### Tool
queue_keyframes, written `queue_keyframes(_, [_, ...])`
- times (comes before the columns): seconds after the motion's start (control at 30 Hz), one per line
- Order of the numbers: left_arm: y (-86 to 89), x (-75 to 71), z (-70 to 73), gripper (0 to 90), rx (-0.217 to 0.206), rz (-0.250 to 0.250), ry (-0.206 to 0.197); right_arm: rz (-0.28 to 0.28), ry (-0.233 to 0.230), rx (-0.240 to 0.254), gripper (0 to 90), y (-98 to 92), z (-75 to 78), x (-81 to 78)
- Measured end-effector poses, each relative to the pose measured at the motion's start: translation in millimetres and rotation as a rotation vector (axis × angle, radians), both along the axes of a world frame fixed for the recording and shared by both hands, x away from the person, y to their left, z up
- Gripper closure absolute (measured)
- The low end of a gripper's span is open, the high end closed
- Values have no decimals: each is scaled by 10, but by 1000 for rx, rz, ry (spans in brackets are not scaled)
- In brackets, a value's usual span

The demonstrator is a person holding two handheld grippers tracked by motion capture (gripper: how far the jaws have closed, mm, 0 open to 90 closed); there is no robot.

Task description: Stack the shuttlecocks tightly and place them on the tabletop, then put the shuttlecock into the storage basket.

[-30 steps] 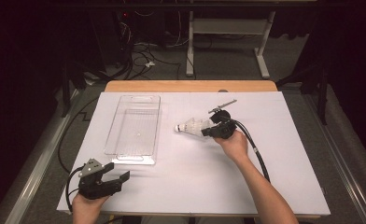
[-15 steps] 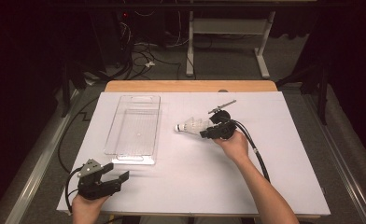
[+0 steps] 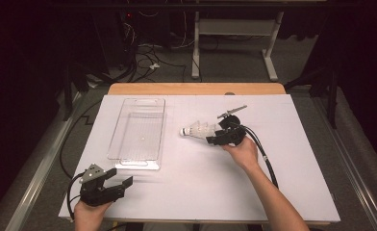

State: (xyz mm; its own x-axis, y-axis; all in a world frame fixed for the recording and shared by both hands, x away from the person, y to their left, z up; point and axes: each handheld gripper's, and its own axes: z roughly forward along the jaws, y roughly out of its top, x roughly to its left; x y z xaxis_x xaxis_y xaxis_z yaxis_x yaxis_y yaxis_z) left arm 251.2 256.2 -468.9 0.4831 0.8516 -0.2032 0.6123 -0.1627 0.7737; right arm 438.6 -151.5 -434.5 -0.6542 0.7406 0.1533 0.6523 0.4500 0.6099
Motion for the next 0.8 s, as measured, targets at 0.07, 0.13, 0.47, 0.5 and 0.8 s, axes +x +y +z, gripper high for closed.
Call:
queue_keyframes(0.07, [-2,0,1,270,-2,1,-1,-3,-4,9,466,1,-17,-2])
queue_keyframes(0.13, [-7,4,-1,270,-4,1,0,0,-4,10,452,12,-31,-2])
queue_keyframes(0.47, [-7,0,3,270,0,-1,-3,2,-35,-7,423,81,-66,-25])
queue_keyframes(0.5, [-8,1,3,270,0,-2,-4,3,-32,-4,424,89,-74,-27])
queue_keyframes(0.8, [-29,-15,15,270,13,-1,-11,17,-60,7,423,158,-75,-55])
